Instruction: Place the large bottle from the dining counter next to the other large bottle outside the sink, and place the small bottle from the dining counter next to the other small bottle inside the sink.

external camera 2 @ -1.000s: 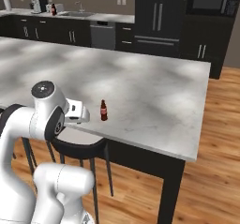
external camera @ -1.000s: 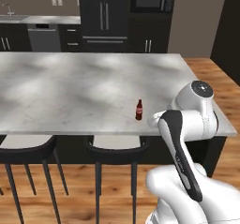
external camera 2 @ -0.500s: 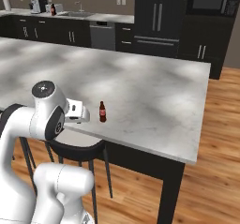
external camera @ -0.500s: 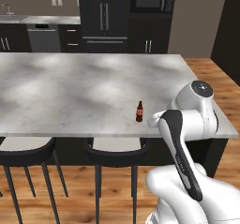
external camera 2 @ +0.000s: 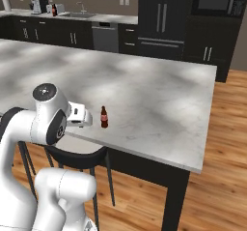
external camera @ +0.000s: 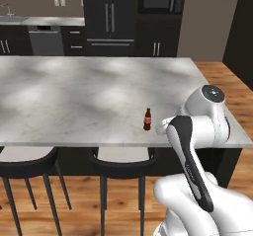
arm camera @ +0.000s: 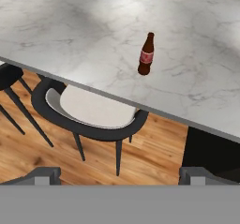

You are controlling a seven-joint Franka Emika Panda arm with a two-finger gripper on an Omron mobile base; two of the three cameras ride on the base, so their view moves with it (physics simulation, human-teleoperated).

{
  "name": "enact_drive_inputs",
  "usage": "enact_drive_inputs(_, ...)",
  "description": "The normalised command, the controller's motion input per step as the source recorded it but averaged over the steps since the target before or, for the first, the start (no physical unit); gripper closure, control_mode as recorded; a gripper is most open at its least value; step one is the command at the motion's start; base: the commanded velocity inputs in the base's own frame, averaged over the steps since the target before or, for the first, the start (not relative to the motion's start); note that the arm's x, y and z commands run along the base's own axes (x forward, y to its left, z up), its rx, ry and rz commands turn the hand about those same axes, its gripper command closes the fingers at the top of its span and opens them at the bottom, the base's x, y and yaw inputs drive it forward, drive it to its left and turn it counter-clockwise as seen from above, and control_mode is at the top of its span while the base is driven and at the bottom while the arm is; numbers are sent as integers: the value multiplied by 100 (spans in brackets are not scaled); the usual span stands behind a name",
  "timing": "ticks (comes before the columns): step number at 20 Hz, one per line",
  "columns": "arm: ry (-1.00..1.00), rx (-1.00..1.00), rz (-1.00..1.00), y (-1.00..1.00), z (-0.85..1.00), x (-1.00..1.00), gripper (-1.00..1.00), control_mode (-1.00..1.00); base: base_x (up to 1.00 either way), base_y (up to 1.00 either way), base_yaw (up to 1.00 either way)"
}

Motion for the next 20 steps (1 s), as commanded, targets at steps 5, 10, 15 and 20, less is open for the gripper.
enact_drive_inputs(5, 0, 0, 0, 0, 0, 0, -100, 100, 2, 0, 0)
enact_drive_inputs(10, 0, 0, 0, 0, 0, 0, -100, 100, 4, 0, 0)
enact_drive_inputs(15, 0, 0, 0, 0, 0, 0, -100, 100, 5, 0, 0)
enact_drive_inputs(20, 0, 0, 0, 0, 0, 0, -100, -100, 0, 0, 0)
